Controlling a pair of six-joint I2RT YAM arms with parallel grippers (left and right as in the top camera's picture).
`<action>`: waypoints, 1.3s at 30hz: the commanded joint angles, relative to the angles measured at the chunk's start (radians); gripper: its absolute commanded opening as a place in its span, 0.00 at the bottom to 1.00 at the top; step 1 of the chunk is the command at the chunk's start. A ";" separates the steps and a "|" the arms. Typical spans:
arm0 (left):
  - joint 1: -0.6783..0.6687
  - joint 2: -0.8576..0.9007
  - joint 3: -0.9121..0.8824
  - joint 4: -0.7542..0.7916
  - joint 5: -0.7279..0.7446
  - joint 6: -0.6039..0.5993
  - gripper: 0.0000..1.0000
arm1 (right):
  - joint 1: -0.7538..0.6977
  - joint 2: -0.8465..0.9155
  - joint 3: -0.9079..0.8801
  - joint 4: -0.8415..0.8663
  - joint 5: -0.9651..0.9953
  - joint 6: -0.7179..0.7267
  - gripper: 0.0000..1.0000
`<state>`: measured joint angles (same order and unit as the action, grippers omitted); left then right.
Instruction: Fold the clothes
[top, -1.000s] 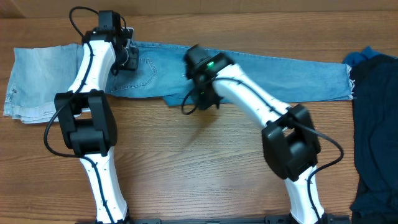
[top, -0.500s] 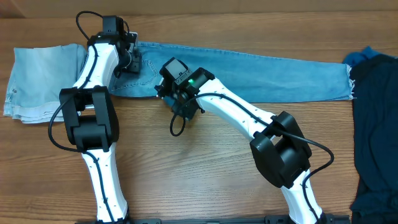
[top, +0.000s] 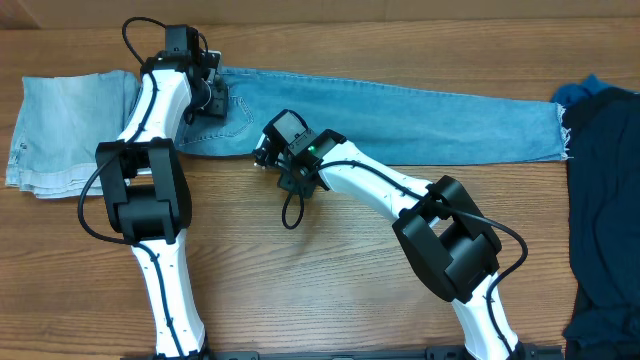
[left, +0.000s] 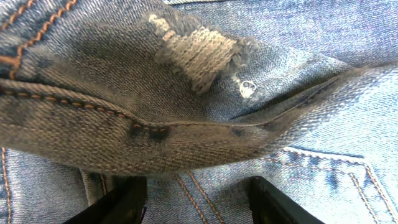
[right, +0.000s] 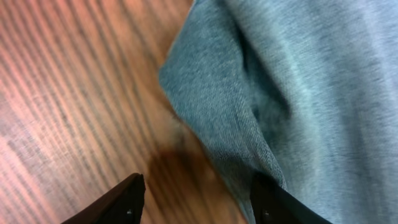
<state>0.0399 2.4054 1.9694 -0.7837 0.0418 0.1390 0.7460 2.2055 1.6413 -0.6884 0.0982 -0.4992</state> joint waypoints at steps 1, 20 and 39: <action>0.006 0.044 -0.004 0.013 0.007 0.014 0.57 | 0.001 0.001 -0.006 0.043 0.068 -0.003 0.59; 0.006 0.044 -0.004 0.030 0.007 0.014 0.57 | 0.122 0.053 -0.006 0.086 0.261 0.005 0.66; 0.008 0.044 -0.004 0.031 -0.001 0.017 0.57 | 0.147 0.040 -0.006 0.010 0.487 0.219 0.04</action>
<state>0.0399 2.4073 1.9694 -0.7620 0.0422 0.1390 0.8917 2.2826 1.6405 -0.5957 0.5556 -0.3763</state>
